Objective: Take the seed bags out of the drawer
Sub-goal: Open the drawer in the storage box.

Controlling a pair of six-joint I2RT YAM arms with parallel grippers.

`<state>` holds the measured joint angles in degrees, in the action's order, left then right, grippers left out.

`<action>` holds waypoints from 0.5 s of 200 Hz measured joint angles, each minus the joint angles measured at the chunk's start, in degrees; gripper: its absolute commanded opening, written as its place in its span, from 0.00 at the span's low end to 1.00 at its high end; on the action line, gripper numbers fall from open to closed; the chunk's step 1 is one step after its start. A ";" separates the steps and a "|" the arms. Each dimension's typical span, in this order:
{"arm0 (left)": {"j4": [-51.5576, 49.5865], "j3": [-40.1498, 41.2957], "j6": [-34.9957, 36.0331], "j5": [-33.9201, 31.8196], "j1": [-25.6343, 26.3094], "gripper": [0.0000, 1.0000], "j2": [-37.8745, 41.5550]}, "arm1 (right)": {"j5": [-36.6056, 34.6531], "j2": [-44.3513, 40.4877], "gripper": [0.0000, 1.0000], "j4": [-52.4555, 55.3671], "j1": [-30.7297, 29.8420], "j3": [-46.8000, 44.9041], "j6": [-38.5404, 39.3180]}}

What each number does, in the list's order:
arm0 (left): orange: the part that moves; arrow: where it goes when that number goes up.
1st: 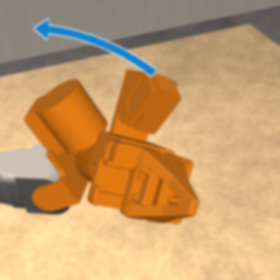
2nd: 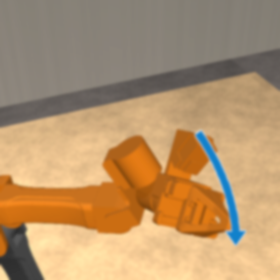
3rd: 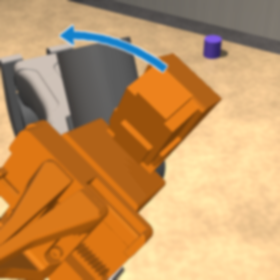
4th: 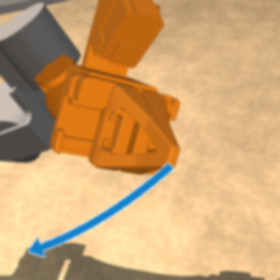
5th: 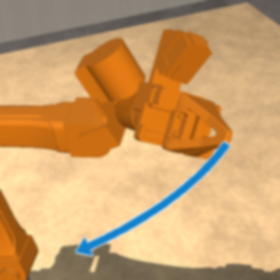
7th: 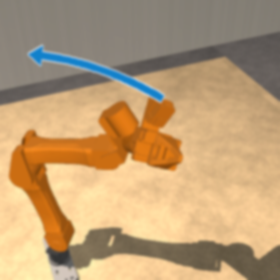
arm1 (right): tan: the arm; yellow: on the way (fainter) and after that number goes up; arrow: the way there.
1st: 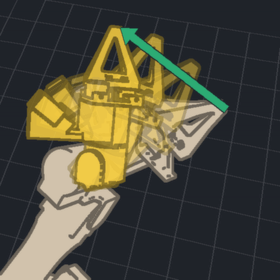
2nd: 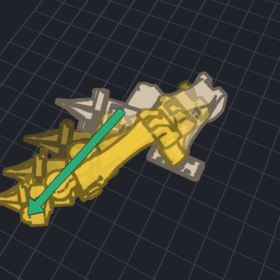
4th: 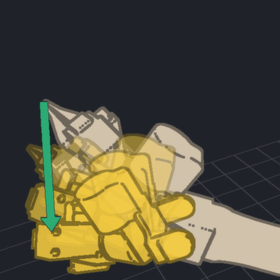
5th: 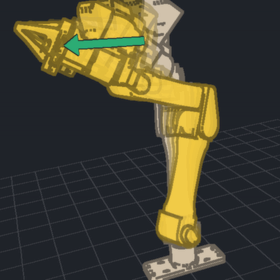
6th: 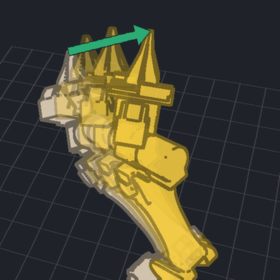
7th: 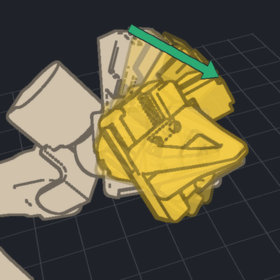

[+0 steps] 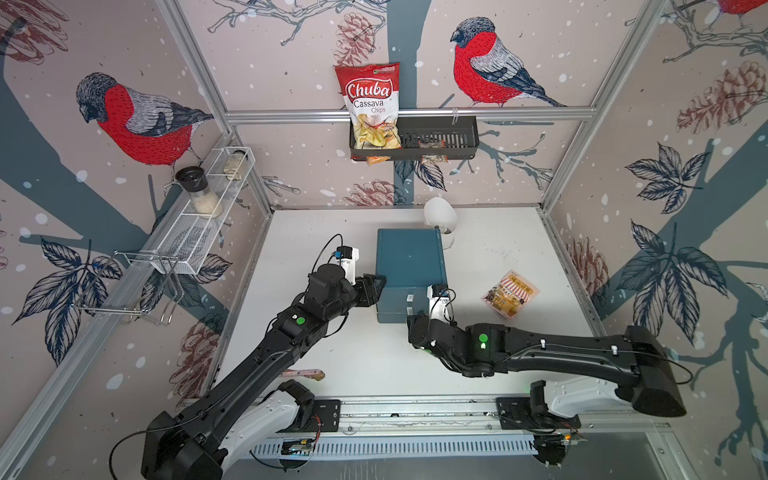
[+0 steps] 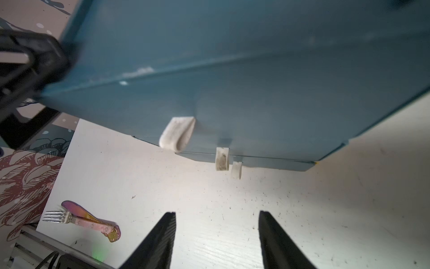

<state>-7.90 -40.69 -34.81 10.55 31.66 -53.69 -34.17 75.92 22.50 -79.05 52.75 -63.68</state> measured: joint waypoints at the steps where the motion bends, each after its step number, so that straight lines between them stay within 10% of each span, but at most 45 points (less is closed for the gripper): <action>1: 0.04 0.02 -0.07 0.02 0.00 0.57 0.00 | 0.00 -0.02 0.70 -0.44 -0.02 -0.42 -0.22; 100: 2.60 2.10 -3.93 1.75 -0.02 0.54 1.29 | 9.09 0.15 0.37 -31.08 6.78 -15.30 -3.78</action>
<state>-5.30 -38.59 -38.74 12.29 31.64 -52.40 -25.08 76.07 -8.58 -72.27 37.45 -67.46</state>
